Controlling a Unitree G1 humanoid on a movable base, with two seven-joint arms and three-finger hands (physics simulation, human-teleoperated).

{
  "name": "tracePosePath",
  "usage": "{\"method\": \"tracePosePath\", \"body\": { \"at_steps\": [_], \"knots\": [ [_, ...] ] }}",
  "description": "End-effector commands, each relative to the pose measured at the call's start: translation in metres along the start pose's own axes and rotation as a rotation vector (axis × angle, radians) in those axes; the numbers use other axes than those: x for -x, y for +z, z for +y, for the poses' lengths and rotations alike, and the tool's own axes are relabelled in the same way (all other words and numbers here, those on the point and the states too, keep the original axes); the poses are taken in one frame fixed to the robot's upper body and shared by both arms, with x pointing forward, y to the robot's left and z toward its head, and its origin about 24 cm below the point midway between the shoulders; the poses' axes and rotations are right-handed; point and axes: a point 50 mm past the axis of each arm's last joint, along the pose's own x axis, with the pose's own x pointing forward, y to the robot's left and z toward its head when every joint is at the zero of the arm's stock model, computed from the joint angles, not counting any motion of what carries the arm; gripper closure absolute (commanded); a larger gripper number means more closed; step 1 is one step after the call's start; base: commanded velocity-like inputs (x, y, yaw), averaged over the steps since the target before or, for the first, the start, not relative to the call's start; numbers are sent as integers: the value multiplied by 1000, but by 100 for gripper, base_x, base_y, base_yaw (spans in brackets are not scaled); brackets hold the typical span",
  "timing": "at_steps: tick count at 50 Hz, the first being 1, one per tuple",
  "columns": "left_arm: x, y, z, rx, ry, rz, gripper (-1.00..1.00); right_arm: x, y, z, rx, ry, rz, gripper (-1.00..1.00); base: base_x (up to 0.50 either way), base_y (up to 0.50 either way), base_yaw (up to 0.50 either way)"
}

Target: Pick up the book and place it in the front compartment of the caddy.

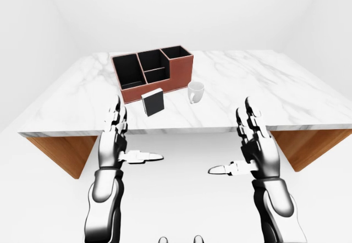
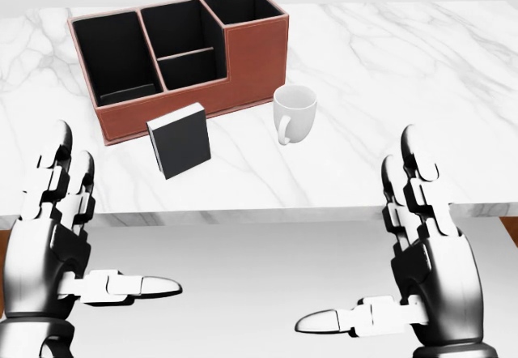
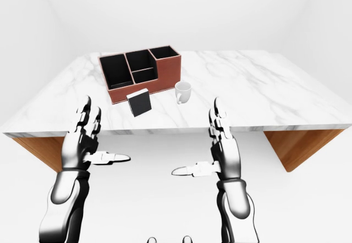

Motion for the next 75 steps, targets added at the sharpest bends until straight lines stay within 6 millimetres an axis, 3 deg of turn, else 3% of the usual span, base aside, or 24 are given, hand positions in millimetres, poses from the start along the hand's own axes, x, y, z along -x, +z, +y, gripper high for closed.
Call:
{"method": "tracePosePath", "body": {
  "at_steps": [1,45,61,75],
  "knots": [
    [1,9,1,-2,0,-39,-100,2,16,-1,-5,15,-66,-100,0,0,0],
    [1,10,0,0,-4,-42,-100,3,10,0,-5,19,-39,-100,28,46,0],
    [1,7,0,0,-5,-31,-100,6,12,4,-28,52,-43,-100,3,2,0],
    [1,6,-1,-1,-8,-27,-100,6,10,4,-23,50,-34,-100,49,-8,0]
  ]
}}
